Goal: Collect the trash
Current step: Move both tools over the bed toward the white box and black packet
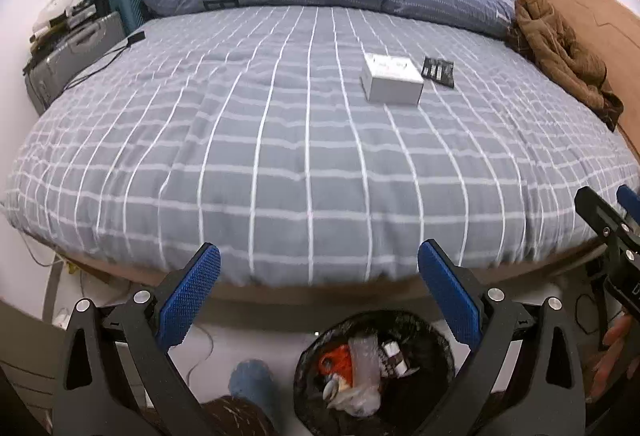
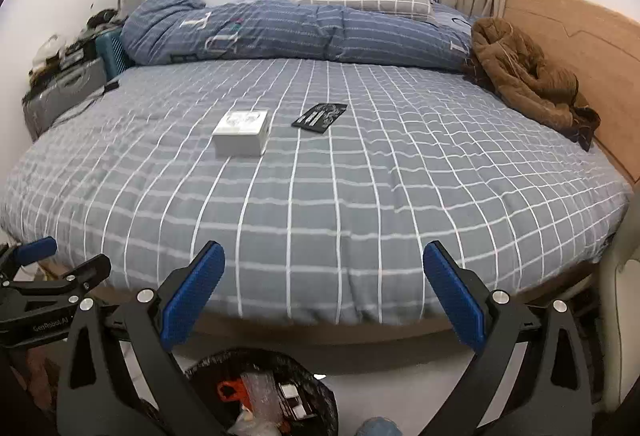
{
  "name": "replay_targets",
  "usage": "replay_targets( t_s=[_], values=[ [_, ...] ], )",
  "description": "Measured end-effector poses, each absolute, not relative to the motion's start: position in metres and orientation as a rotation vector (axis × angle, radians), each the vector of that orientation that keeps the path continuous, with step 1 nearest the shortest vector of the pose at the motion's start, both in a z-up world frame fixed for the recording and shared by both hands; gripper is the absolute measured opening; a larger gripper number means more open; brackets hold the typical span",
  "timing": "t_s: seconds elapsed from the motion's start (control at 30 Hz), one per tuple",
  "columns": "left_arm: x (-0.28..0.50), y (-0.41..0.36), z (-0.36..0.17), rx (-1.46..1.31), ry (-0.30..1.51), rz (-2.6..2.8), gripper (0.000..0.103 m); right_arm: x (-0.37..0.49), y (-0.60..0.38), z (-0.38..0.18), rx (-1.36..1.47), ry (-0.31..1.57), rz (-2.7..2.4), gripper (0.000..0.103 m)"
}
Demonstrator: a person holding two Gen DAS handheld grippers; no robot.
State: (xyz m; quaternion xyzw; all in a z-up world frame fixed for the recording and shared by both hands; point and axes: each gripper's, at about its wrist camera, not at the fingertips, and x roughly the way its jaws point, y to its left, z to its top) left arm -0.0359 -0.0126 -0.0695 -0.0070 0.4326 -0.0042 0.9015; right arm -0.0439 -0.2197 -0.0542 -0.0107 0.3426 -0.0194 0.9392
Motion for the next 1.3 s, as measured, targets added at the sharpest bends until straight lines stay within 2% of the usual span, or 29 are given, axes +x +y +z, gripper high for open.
replay_targets(
  t_s=[0.67,1.3],
  values=[
    [0.110,-0.063,-0.071,-0.027,0.881,-0.025,0.097,0.080,-0.261,-0.068,0.026,0.737,-0.071,0.095],
    [0.194,-0.093,-0.101,-0.007,0.915,-0.028,0.098,0.185,-0.277,-0.085,0.012,0.775,-0.098,0.095]
  ],
)
